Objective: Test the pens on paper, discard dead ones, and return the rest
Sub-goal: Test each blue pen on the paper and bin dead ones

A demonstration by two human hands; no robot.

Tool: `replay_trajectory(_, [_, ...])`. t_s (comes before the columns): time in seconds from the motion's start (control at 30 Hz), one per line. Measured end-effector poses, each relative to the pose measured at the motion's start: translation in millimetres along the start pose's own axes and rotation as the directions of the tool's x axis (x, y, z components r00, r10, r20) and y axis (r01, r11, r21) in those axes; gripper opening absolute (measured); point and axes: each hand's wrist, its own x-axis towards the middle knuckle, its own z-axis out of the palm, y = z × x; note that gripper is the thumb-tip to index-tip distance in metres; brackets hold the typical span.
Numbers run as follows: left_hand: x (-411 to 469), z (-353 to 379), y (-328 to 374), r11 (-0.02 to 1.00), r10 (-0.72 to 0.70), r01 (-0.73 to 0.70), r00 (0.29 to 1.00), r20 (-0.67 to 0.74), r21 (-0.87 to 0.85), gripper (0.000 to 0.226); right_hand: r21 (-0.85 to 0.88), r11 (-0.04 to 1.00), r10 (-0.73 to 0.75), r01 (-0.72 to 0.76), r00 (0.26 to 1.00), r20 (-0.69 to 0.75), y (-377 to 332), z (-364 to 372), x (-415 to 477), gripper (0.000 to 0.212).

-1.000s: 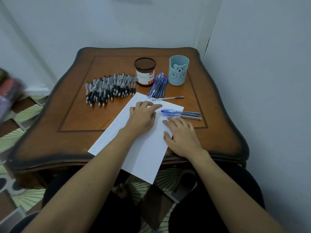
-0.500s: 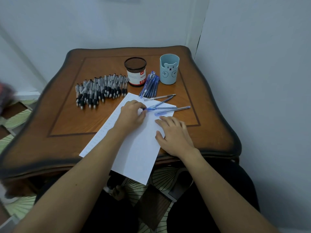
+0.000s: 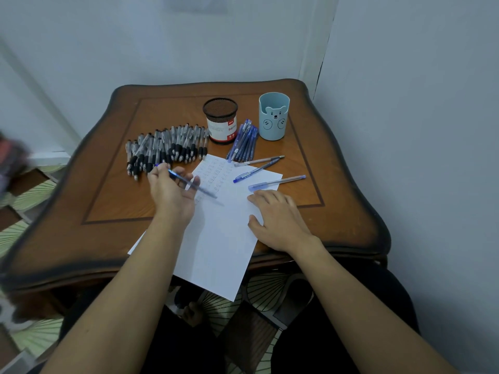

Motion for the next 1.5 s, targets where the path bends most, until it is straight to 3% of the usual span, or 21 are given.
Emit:
replay_trajectory(0.1, [7.7, -8.8, 4.0, 0.986, -0.140, 0.147, 0.986, 0.093, -0.077, 0.027, 0.030, 0.999, -0.043, 0.043, 0.999, 0.005, 0.7, 1.3, 0.2, 0.053])
replay_trajectory(0.2, [8.6, -11.7, 6.4, 0.980, -0.176, 0.189, 0.969, 0.176, -0.059, 0.056, 0.067, 0.992, -0.107, 0.104, 0.993, 0.041, 2.3, 2.5, 0.3, 0.054])
replay_trajectory(0.37, [2.6, -3.2, 8.6, 0.977, -0.211, 0.211, 0.966, 0.150, 0.016, 0.030, 0.070, 0.984, -0.170, 0.165, 0.983, 0.072, 3.9, 1.6, 0.1, 0.054])
replay_trajectory(0.43, [2.3, -1.9, 6.7, 0.978, -0.204, 0.206, 0.962, 0.180, 0.005, 0.030, 0.068, 0.984, -0.171, 0.166, 0.981, 0.092, 3.9, 1.2, -0.1, 0.057])
replay_trajectory(0.5, [4.5, -1.0, 5.4, 0.986, -0.166, 0.161, 0.959, 0.231, 0.039, 0.040, 0.069, 0.984, -0.172, 0.165, 0.979, 0.114, 3.4, 1.1, 0.0, 0.059])
replay_trajectory(0.6, [9.3, 4.1, 3.0, 0.972, -0.036, -0.025, 0.966, 0.254, 0.232, 0.018, 0.052, 0.984, -0.176, 0.171, 0.977, 0.125, 3.9, 1.5, -0.1, 0.058])
replay_trajectory(0.67, [16.5, 7.1, -1.7, 0.958, -0.011, -0.055, 0.973, 0.230, 0.280, 0.033, 0.042, 0.984, -0.176, 0.172, 0.977, 0.120, 4.6, 1.8, -0.4, 0.057])
replay_trajectory(0.77, [23.7, 5.7, -4.9, 0.947, 0.005, -0.099, 0.956, 0.294, 0.307, 0.035, 0.034, 0.985, -0.171, 0.168, 0.978, 0.122, 4.6, 2.7, -1.3, 0.057])
replay_trajectory(0.83, [25.5, 4.7, -8.7, 0.893, 0.032, -0.191, 0.930, 0.365, 0.408, 0.049, 0.024, 0.985, -0.171, 0.169, 0.977, 0.127, 4.5, 3.0, -1.5, 0.059])
replay_trajectory(0.93, [25.2, 6.9, -16.2, 0.808, 0.096, -0.287, 0.926, 0.365, 0.515, 0.068, 0.016, 0.986, -0.167, 0.166, 0.975, 0.145, 4.0, 2.2, -1.0, 0.063])
replay_trajectory(1.0, [26.0, 5.9, -19.8, 0.749, 0.151, -0.348, 0.918, 0.368, 0.563, 0.052, 0.016, 0.986, -0.167, 0.167, 0.975, 0.148, 3.1, 1.2, -0.8, 0.064])
replay_trajectory(1.07, [30.8, 2.1, -21.6, 0.607, 0.182, -0.462, 0.873, 0.453, 0.646, 0.026, 0.013, 0.986, -0.167, 0.167, 0.975, 0.144, 2.6, 0.8, -0.6, 0.064])
replay_trajectory(1.13, [33.9, -1.5, -22.4, 0.487, 0.187, -0.534, 0.837, 0.515, 0.691, 0.017, 0.014, 0.986, -0.165, 0.164, 0.976, 0.143, 2.6, 1.0, -0.1, 0.063])
replay_trajectory(1.3, [31.8, -2.7, -24.8, 0.488, 0.209, -0.539, 0.836, 0.508, 0.686, 0.012, 0.020, 0.987, -0.160, 0.159, 0.978, 0.131, 2.1, 2.9, -0.9, 0.063])
replay_trajectory(1.5, [39.3, -7.4, -23.4, 0.475, 0.287, -0.522, 0.853, 0.436, 0.708, 0.030, 0.029, 0.988, -0.154, 0.152, 0.982, 0.112, 1.9, 5.5, -2.1, 0.062])
